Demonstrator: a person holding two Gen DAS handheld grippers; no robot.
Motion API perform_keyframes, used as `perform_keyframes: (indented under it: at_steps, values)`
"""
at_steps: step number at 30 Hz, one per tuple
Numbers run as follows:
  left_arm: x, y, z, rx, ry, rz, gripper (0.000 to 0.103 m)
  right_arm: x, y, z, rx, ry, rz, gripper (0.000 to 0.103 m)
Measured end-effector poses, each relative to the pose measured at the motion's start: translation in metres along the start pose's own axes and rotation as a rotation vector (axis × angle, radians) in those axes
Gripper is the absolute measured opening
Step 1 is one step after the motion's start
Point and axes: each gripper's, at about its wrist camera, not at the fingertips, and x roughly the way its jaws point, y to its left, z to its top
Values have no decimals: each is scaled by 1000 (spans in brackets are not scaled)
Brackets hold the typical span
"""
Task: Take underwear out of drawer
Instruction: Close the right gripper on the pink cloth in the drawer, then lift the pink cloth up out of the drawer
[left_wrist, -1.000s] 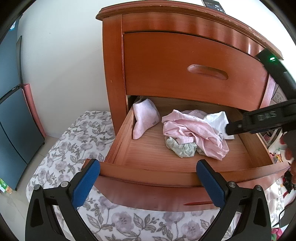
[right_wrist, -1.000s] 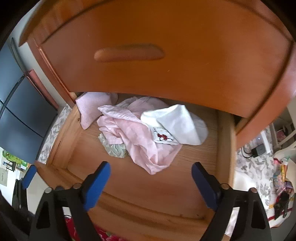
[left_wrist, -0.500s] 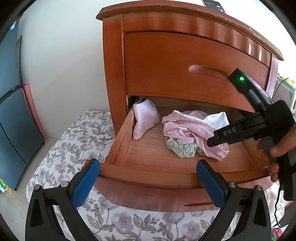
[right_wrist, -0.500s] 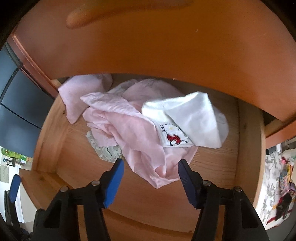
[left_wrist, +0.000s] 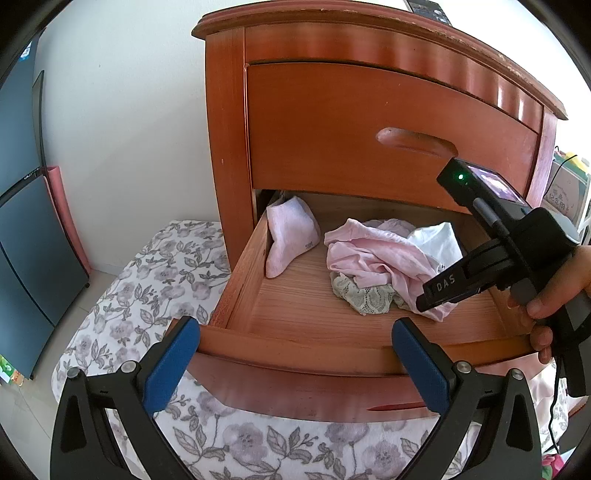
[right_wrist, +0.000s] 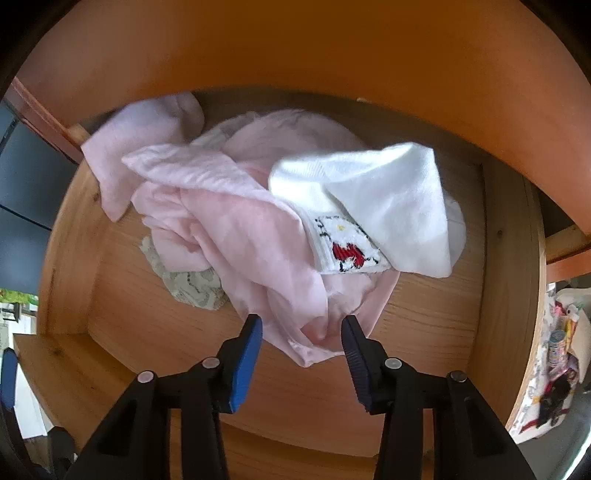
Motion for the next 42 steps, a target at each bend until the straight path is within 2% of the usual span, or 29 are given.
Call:
perform_keyframes:
  at_steps: [2,10,15,29,34,42]
  values:
    - [0,0,0,0,0,0,103,3,3,1,-13,10,-13,44]
    - [0,0,0,0,-1,0,103,6,18,-1,-33,-5,-25,17]
    - [0,1,-1,-1,-4,1,103,-9,15,-8,-21,-45,-12,10]
    - [2,0,0,-3,-8,10,103,-57,8,-33,-2,-161,47,6]
    - [3,1,0,-3,-8,10,103,-93,1,-42,15,-231,95,5]
    - [3,1,0,-3,-8,10,103,-173,-1,-46,20,-415,139,5]
